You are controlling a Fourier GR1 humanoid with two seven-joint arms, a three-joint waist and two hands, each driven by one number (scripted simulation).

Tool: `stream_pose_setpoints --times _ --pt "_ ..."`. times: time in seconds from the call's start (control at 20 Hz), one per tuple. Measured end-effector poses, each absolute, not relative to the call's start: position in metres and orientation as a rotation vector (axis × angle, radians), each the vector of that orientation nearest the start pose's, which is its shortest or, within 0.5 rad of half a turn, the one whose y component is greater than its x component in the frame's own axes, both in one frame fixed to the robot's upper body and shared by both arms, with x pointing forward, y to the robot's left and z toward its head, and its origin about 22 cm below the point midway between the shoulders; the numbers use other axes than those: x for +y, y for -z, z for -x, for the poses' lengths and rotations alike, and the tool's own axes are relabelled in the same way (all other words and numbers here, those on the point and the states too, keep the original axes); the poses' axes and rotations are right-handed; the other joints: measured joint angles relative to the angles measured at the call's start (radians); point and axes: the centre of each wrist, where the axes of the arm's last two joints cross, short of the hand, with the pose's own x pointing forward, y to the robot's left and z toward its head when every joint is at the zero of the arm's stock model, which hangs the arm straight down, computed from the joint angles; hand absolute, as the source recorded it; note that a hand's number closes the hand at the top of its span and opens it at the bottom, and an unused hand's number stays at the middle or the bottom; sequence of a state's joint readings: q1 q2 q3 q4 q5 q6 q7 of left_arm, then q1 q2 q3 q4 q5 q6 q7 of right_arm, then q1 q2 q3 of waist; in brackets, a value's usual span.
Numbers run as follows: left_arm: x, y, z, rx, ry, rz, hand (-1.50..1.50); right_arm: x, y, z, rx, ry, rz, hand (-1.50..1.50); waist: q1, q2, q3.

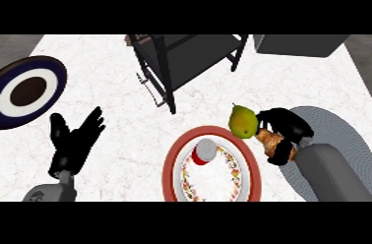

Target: Pick the croissant from the placemat and place it in the tiered shelf

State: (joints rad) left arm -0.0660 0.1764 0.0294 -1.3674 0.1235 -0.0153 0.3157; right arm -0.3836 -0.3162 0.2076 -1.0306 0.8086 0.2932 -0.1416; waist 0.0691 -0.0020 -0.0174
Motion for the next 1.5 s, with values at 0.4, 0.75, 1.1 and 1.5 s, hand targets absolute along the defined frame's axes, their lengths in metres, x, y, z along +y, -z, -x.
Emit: stream_pose_setpoints --times 0.4,0.75,1.1,1.5 --pt "0.291 0.027 -0.25 -1.106 -0.029 -0.083 0.0 -0.097 -0.047 -0.313 -1.549 -1.547 0.055 1.5 -0.049 -0.006 0.014" --pt "0.294 0.031 -0.244 -1.102 -0.06 -0.09 0.0 -0.089 -0.148 -0.287 -1.818 -1.371 0.083 1.5 -0.079 -0.009 0.016" --pt "0.291 0.029 -0.245 -1.108 -0.052 -0.101 0.0 -0.108 -0.242 -0.275 -1.912 -1.207 0.187 1.5 -0.074 -0.005 0.017" --pt "0.293 0.03 -0.244 -1.122 -0.041 -0.088 0.0 -0.104 -0.317 -0.31 -1.909 -1.064 0.242 1.5 -0.059 0.0 0.017"
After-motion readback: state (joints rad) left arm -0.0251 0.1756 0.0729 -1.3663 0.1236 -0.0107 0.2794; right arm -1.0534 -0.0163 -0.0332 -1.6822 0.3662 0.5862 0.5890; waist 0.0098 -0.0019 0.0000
